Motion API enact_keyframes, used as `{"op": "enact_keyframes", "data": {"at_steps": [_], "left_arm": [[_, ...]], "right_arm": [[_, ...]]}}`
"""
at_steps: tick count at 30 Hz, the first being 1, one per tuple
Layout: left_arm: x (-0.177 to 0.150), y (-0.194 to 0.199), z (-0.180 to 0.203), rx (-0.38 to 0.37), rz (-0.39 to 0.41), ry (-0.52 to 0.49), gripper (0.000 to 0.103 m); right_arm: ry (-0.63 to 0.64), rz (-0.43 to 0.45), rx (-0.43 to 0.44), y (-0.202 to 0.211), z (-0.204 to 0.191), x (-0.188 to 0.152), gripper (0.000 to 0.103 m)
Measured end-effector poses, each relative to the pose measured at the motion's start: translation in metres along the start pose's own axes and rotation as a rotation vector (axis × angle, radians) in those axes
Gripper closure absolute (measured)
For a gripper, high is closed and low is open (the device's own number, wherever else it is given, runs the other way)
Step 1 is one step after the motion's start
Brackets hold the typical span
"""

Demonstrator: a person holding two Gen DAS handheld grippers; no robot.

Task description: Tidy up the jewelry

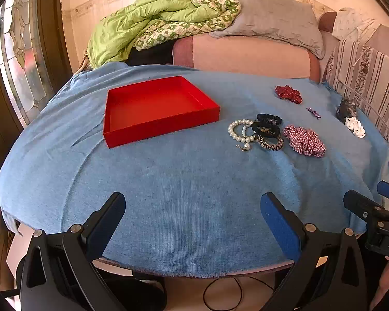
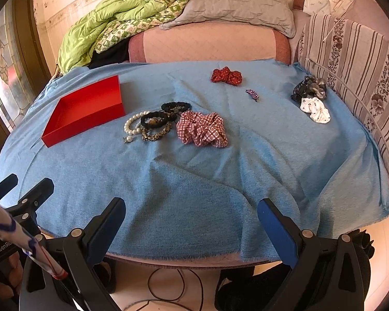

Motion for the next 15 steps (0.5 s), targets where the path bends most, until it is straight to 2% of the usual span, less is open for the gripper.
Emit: {"op": "enact_keyframes", "data": {"at_steps": [4, 15], "left_arm": [[-0.002, -0.002, 0.0, -0.002, -0.041, -0.008, 0.0], [-0.005, -0.013, 0.0, 0.001, -0.053, -0.011, 0.0]], "right_arm": [[-0.003, -0.008, 0.001, -0.003, 0.001, 0.0, 0.0], [-0.014, -0.031, 0.003, -0.013, 0.004, -0.002, 0.0]]}}
Point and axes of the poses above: each gripper's, at about its wrist camera, not at the fingertips, and y roughly against the way its jaws point, z to its right, x to its top, the point moved 6 cm from there along -y, roughly the way its jaws point, and after that the axes turned 8 degrees about x, right-handed, at the moved point
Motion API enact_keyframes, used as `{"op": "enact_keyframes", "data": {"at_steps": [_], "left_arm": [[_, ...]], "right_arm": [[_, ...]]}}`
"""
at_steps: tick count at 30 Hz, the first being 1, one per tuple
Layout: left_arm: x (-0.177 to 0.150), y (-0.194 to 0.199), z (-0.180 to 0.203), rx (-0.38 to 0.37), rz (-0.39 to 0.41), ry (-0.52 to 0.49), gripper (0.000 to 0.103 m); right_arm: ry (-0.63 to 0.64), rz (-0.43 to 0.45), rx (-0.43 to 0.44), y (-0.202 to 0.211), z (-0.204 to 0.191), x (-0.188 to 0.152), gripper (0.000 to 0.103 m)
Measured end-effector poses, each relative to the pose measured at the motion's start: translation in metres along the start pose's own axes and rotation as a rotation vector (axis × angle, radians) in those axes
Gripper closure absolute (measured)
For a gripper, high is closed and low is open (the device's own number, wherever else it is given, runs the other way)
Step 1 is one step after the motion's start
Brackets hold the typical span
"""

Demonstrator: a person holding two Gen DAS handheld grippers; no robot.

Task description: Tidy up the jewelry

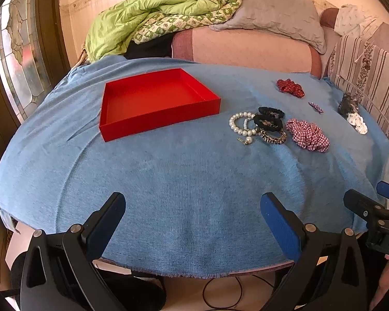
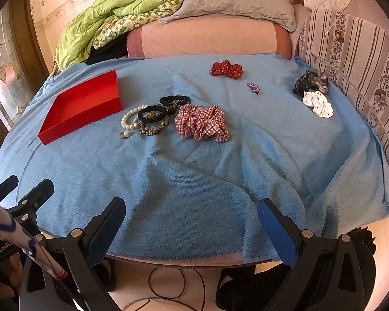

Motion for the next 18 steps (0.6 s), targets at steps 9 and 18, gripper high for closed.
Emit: {"op": "enact_keyframes", "data": {"at_steps": [9, 18], "left_arm": [[0.001, -0.024, -0.007, -0.012, -0.059, 0.015, 0.0], [0.015, -0.054, -0.005, -0.105, -0.111, 0.048, 0.0]], "right_arm": [[-0.023, -0.014, -0.006, -0.012, 0.008, 0.005, 0.0], [-0.104, -0.011, 0.021, -0.035, 0.039, 0.038, 0.005]]}}
Point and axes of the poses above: each gripper's, at about its wrist camera, not at the fingertips, and y roughly against the way its jaws point, z to its right, x to its top, the point moved 6 cm from there along -y, roughly the way its jaws point, and after that the axes turned 8 degrees about x, right-handed, at the moved point
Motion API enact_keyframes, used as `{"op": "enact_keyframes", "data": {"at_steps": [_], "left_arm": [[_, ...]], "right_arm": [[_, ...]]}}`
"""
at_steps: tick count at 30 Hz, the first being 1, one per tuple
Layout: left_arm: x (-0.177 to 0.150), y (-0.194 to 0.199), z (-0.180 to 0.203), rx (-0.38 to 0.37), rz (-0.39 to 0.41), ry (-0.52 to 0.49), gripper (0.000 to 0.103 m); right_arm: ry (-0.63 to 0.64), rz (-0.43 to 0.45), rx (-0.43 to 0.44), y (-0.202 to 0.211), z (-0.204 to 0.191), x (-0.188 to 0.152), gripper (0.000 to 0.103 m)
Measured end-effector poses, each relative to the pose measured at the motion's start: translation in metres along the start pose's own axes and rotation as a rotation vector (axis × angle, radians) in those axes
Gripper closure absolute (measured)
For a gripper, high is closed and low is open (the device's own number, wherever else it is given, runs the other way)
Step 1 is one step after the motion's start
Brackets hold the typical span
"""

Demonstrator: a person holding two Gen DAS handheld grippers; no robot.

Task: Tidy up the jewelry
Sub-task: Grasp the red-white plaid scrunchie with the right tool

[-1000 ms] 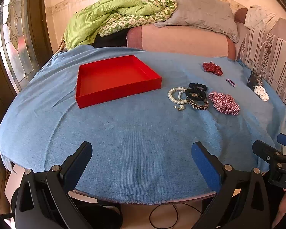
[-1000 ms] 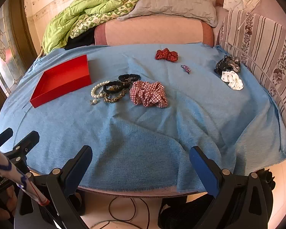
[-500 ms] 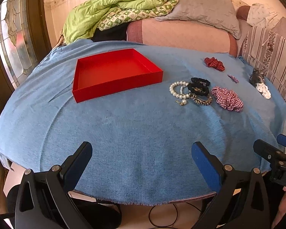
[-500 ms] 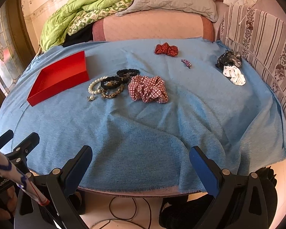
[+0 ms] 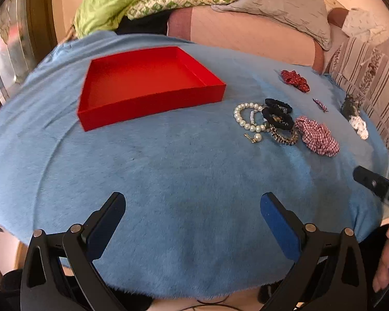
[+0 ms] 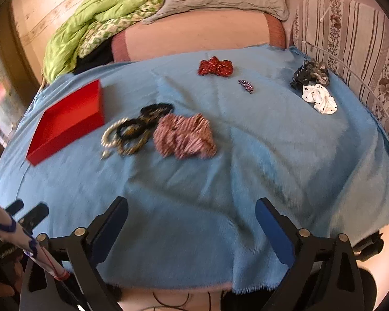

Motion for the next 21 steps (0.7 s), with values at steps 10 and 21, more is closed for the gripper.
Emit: {"op": "enact_keyframes", "data": {"at_steps": [10, 21], "left_arm": [[0.031, -0.02, 0.017, -0.052, 0.003, 0.017, 0.0], [0.071, -0.056, 0.062, -0.129, -0.041, -0.06, 0.0]], "right_arm": [[0.044, -0.056, 0.002, -0.062, -0.002, 0.044, 0.01], [0.065, -0.082, 0.005, -0.096, 0.002, 0.055, 0.085]]}}
Point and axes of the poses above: each gripper's, at about its wrist camera, not at the fingertips, and y roughly against the way its jaws point, z to its right, x to its top, the point moved 6 cm from there along -y, roughly the way its jaws point, and after that the axes turned 8 degrees about x, right-handed, at the moved point
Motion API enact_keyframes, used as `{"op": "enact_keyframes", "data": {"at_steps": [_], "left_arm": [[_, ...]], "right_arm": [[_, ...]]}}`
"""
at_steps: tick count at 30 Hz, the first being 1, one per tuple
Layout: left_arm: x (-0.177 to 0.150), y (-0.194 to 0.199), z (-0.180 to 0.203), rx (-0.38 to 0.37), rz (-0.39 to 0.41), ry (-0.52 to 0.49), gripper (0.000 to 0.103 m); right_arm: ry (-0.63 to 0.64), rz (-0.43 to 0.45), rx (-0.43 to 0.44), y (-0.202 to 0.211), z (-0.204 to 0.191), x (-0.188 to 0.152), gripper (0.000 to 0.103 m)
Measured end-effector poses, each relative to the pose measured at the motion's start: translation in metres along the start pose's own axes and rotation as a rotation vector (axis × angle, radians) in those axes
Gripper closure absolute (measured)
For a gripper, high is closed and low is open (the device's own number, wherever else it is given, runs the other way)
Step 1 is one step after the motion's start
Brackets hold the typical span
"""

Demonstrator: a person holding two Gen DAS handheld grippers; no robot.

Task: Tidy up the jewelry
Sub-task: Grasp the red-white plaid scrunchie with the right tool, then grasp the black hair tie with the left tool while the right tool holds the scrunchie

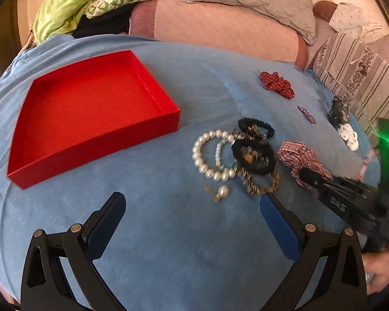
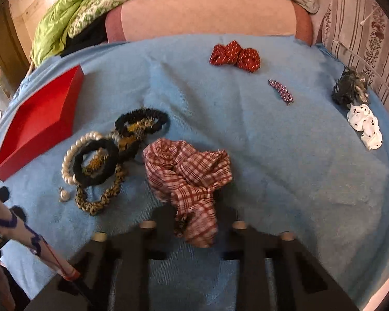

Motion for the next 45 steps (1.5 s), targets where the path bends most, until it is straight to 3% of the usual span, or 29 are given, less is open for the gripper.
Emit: {"op": "enact_keyframes", "data": {"at_steps": [1, 4, 8, 13, 16, 19, 23, 36, 40, 43, 45], "left_arm": [[0.004, -0.004, 0.003, -0.004, -0.004, 0.003, 0.002], [0.018, -0.015, 0.011, -0.008, -0.013, 0.016, 0.027], [0.031, -0.032, 0.02, -0.037, -0.058, 0.02, 0.029], [0.041, -0.043, 0.037, -0.05, -0.059, -0.038, 0.03], [0.04, -0.056, 0.048, -0.06, -0.084, -0.073, 0.052], [0.037, -0.063, 0.056, -0.056, -0.081, -0.112, 0.061], [0.037, -0.059, 0.062, -0.079, -0.058, -0.135, 0.088], [0.058, -0.023, 0.042, -0.148, 0.075, -0.132, 0.089], [0.056, -0.026, 0.039, -0.182, 0.028, -0.144, 0.089], [0.045, -0.041, 0.042, -0.184, -0.015, -0.152, 0.079], [0.038, -0.051, 0.045, -0.194, -0.055, -0.157, 0.079]], "right_arm": [[-0.01, 0.014, -0.001, 0.003, 0.002, 0.002, 0.085], [-0.031, 0.041, -0.008, 0.011, 0.01, 0.005, 0.085], [-0.069, 0.038, 0.014, 0.014, 0.017, 0.005, 0.084], [-0.059, 0.053, 0.031, 0.019, 0.014, 0.006, 0.084], [-0.054, 0.052, 0.038, 0.019, 0.012, 0.006, 0.084], [-0.052, 0.05, 0.045, 0.019, 0.011, 0.006, 0.084], [-0.051, 0.064, 0.048, 0.022, 0.011, 0.007, 0.084], [-0.024, 0.116, 0.053, 0.03, 0.0, 0.009, 0.084], [-0.012, 0.125, 0.033, 0.027, -0.002, 0.01, 0.084], [-0.036, 0.12, 0.028, 0.025, -0.001, 0.011, 0.084], [-0.031, 0.121, 0.025, 0.025, -0.004, 0.01, 0.084]]}}
Point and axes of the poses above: each gripper's, at about its wrist camera, not at the fingertips, and y roughly against the way its jaws point, z to its right, x to its top, the point moved 6 cm from there along -y, roughly the way its jaws point, and after that the axes turned 8 degrees about x, right-handed, at the moved point
